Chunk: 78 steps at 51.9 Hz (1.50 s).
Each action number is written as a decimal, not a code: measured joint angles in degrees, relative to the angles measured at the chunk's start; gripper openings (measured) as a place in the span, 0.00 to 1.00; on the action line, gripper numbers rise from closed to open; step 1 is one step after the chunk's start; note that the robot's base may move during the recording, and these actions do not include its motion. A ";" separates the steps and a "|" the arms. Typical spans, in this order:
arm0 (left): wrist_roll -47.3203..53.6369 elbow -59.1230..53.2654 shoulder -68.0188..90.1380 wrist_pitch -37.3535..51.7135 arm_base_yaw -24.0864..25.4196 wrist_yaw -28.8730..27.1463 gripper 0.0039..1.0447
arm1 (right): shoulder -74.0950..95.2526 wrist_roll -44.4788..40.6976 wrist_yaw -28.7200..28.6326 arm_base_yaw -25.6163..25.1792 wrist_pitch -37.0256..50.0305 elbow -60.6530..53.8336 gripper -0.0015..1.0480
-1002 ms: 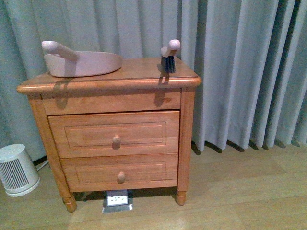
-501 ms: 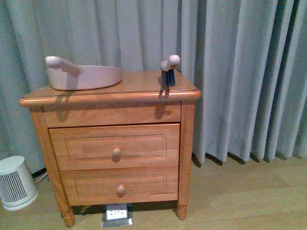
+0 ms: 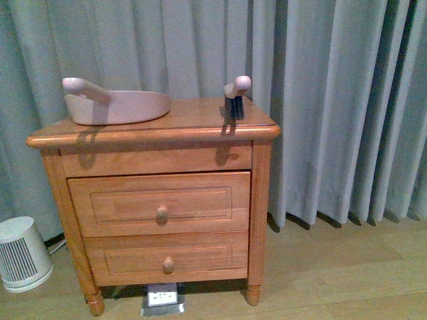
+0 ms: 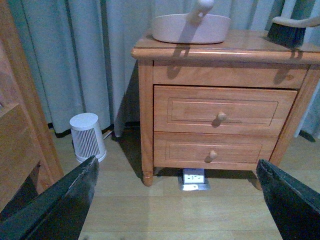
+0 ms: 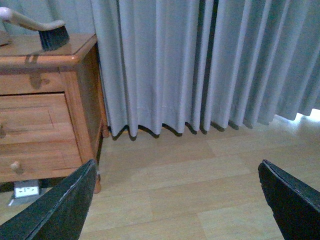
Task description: Clean up trash
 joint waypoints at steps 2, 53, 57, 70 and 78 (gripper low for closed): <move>0.00 0.00 0.00 0.00 0.00 -0.02 0.93 | -0.02 0.00 0.00 0.00 0.00 0.00 0.93; 0.00 0.00 0.00 0.00 0.00 -0.02 0.93 | -0.02 -0.02 -0.09 -0.02 0.00 0.00 0.93; 0.00 0.00 0.00 0.00 0.00 0.00 0.93 | -0.02 0.00 0.00 -0.02 0.00 0.00 0.93; -1.22 35.80 48.11 -7.89 -6.54 -4.44 0.93 | -0.02 0.00 -0.04 -0.02 0.00 0.00 0.93; -0.94 54.21 69.57 -15.91 -12.94 -8.26 0.93 | -0.02 -0.02 -0.02 -0.02 0.00 0.00 0.93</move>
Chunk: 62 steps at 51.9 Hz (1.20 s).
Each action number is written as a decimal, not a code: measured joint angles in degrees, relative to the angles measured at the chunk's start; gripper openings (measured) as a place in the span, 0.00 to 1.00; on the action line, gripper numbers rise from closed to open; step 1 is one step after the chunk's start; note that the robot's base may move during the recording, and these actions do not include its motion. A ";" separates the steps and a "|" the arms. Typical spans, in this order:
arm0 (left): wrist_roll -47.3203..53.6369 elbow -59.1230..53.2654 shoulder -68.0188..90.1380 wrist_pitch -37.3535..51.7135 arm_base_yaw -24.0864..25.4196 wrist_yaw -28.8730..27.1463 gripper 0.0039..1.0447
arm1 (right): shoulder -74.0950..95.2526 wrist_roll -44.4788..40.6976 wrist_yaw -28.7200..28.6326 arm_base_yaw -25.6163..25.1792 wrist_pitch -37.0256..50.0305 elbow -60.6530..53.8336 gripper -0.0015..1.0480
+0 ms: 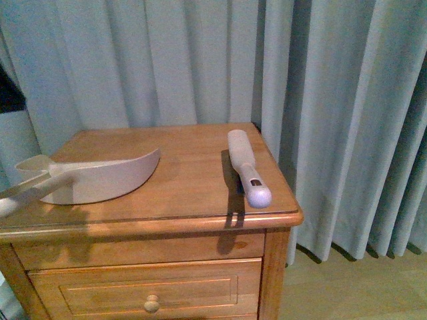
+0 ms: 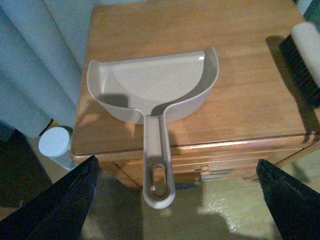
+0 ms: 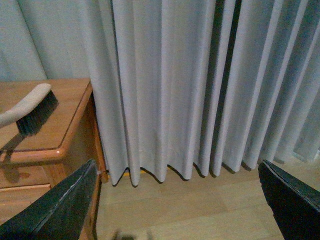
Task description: Clean up trash
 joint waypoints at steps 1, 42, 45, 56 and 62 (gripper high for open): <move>0.00 0.81 1.33 -0.22 -0.31 -0.59 0.93 | 0.00 0.02 0.00 0.00 0.00 0.02 0.93; 3.67 10.38 28.37 1.62 1.31 -9.33 0.93 | 0.00 0.00 0.00 0.00 0.00 0.00 0.93; 3.98 10.27 28.89 1.90 1.55 -9.31 0.93 | 0.00 0.00 0.00 0.00 0.00 0.00 0.93; 4.28 10.16 30.32 2.45 2.27 -9.38 0.93 | 0.00 0.02 0.00 0.00 0.00 0.00 0.93; 4.59 10.05 30.84 2.51 2.49 -9.51 0.82 | 0.00 0.02 0.00 0.00 0.00 0.02 0.93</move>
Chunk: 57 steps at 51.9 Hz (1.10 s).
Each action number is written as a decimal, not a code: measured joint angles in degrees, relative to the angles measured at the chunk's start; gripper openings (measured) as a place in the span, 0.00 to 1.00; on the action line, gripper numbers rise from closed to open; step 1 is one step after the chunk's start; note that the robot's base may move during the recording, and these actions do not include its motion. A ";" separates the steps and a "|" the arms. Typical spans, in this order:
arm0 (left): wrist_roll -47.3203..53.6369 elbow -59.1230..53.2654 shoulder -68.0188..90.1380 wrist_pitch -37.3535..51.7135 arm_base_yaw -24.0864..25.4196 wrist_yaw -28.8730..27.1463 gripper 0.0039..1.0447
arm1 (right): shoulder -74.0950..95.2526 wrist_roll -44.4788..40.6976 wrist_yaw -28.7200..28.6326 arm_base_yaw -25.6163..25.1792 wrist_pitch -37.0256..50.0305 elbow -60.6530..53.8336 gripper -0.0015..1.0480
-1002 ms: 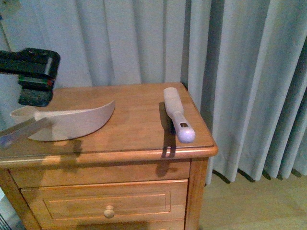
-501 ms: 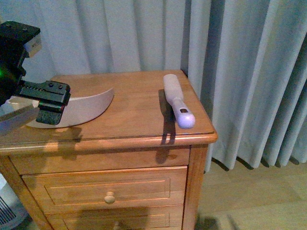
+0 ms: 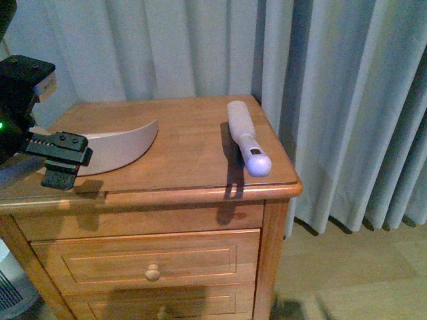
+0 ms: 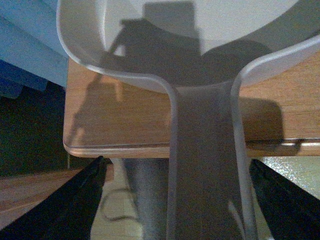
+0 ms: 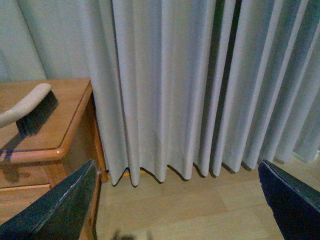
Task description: Clean up trash
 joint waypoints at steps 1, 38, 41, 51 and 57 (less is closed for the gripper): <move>0.04 -0.02 0.00 0.00 0.00 0.02 0.79 | 0.00 0.00 0.00 0.00 0.00 -0.02 0.93; 1.77 -6.86 -5.35 12.13 0.72 0.04 0.27 | 0.00 -0.02 0.00 0.00 0.00 -0.02 0.93; 2.36 -9.49 -8.26 17.03 0.76 -0.94 0.27 | 0.00 -0.02 0.00 0.00 0.00 0.00 0.93; 4.90 -19.08 -19.67 31.21 0.94 -2.34 0.27 | 0.00 0.00 0.00 0.00 0.00 -0.02 0.93; 6.75 -28.68 -30.71 39.65 1.16 -1.55 0.27 | 0.00 0.00 0.00 0.00 0.00 -0.02 0.93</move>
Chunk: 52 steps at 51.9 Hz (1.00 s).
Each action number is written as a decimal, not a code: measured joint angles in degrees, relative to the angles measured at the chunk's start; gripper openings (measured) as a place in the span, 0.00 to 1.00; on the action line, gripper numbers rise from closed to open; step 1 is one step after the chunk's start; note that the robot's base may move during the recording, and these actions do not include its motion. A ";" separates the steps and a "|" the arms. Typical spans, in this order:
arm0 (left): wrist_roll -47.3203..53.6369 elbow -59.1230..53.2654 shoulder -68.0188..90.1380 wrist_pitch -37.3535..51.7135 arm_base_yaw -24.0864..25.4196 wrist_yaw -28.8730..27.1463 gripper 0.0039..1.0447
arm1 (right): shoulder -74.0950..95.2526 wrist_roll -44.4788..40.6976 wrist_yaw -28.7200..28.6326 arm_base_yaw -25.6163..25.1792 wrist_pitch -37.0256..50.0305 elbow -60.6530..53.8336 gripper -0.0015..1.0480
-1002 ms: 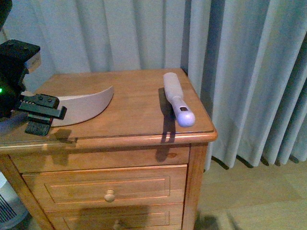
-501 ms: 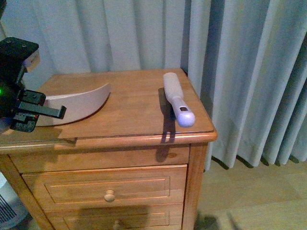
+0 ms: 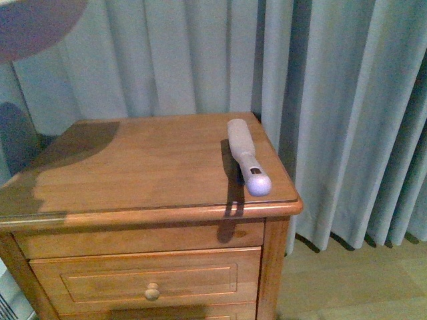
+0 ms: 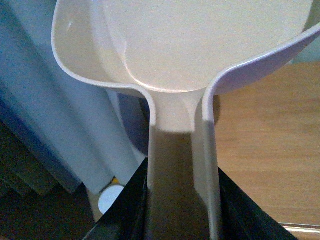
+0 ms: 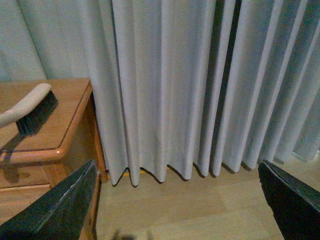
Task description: Clean up trash
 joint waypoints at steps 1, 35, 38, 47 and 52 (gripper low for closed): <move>0.63 -1.53 -1.90 1.18 0.00 0.00 0.27 | 0.00 -0.02 0.00 0.00 0.00 0.00 0.93; -4.37 -23.69 -57.51 -9.42 11.80 16.50 0.27 | 0.00 -0.02 0.00 0.02 0.00 0.00 0.93; -4.92 -24.22 -57.51 -9.44 11.91 16.48 0.27 | 2.36 -3.15 8.13 2.89 -4.44 1.36 0.93; -5.88 -24.24 -57.70 -9.42 12.02 16.41 0.27 | 21.11 -5.99 18.62 14.03 -0.57 6.54 0.93; -5.95 -24.24 -57.70 -9.42 12.02 16.31 0.27 | 34.73 -4.28 18.73 18.27 3.43 14.40 0.93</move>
